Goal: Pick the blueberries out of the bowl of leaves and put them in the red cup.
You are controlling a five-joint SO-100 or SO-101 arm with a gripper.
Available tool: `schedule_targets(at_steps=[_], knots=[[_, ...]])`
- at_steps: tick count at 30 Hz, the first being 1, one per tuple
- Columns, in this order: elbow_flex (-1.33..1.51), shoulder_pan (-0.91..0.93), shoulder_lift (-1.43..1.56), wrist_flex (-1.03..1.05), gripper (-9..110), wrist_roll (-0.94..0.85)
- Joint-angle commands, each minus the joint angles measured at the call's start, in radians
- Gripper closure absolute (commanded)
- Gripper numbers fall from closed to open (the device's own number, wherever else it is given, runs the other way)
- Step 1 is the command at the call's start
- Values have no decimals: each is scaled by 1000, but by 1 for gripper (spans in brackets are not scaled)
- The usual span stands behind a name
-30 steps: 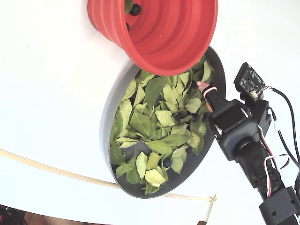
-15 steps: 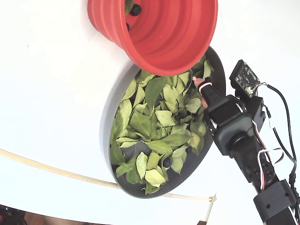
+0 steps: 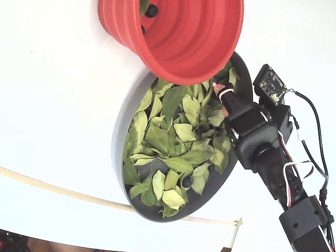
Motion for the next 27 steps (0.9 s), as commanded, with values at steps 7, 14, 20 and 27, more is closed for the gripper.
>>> schedule_targets(at_steps=[7, 14, 20, 27], knots=[[-71, -12, 11, -17, 84, 11], [-106, 3, -20, -17, 84, -6], [-123, 17, -38, -17, 84, -9], [-123, 26, -49, -17, 87, -18]])
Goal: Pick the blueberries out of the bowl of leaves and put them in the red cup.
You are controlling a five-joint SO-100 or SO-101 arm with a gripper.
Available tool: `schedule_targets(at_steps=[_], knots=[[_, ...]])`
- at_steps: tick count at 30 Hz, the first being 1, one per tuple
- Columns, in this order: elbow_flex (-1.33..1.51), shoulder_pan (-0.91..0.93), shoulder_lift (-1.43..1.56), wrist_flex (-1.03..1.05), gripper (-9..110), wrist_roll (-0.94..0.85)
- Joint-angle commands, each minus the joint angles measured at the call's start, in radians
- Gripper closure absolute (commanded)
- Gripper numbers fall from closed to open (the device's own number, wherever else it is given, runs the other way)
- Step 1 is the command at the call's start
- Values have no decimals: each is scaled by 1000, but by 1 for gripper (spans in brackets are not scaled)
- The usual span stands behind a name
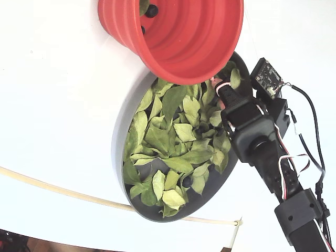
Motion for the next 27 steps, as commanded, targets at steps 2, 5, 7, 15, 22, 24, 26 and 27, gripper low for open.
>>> schedule_targets(at_steps=[2, 5, 7, 15, 22, 24, 26, 27], knots=[[-44, 34, 15, -17, 88, -9], [-48, 37, 8, -17, 89, -15], [-49, 40, 2, -17, 89, -18], [-61, 44, -26, -17, 89, -23], [-55, 44, -37, -17, 90, -23], [-54, 44, -41, -17, 91, -23], [-52, 44, -43, -17, 91, -23], [-52, 44, -43, -17, 91, -21]])
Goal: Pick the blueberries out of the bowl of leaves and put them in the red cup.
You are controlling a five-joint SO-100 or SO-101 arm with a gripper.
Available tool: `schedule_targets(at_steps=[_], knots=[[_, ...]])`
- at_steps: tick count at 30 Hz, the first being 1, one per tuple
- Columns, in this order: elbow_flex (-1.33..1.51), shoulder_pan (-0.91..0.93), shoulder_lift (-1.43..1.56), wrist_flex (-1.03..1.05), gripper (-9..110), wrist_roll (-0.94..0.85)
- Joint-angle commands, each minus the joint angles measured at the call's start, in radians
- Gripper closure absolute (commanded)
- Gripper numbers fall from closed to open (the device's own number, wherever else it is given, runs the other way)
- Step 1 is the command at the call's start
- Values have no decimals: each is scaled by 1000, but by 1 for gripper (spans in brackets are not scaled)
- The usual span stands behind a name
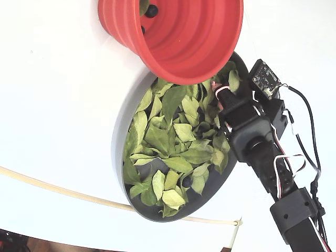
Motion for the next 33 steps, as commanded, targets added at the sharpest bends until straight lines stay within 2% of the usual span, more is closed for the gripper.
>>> schedule_targets(at_steps=[1, 33], knots=[[-21, 23, 11, 3, 91, -2], [121, 6, 242, -40, 92, -35]])
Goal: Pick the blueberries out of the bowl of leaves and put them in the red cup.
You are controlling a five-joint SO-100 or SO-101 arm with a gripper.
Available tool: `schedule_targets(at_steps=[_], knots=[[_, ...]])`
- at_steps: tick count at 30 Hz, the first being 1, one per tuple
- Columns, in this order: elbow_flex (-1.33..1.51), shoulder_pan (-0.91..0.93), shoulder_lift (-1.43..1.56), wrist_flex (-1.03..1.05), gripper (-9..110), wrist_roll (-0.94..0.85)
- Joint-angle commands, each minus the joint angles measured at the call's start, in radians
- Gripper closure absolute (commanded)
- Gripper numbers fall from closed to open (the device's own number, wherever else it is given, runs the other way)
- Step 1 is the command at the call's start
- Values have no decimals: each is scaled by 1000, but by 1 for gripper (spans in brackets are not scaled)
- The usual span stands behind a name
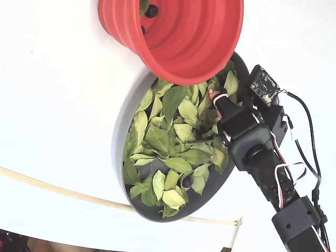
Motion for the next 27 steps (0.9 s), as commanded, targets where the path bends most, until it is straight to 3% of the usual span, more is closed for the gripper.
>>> schedule_targets(at_steps=[1, 27], knots=[[-2, 6, 156, -15, 92, -14], [149, -29, 347, -15, 92, -31]])
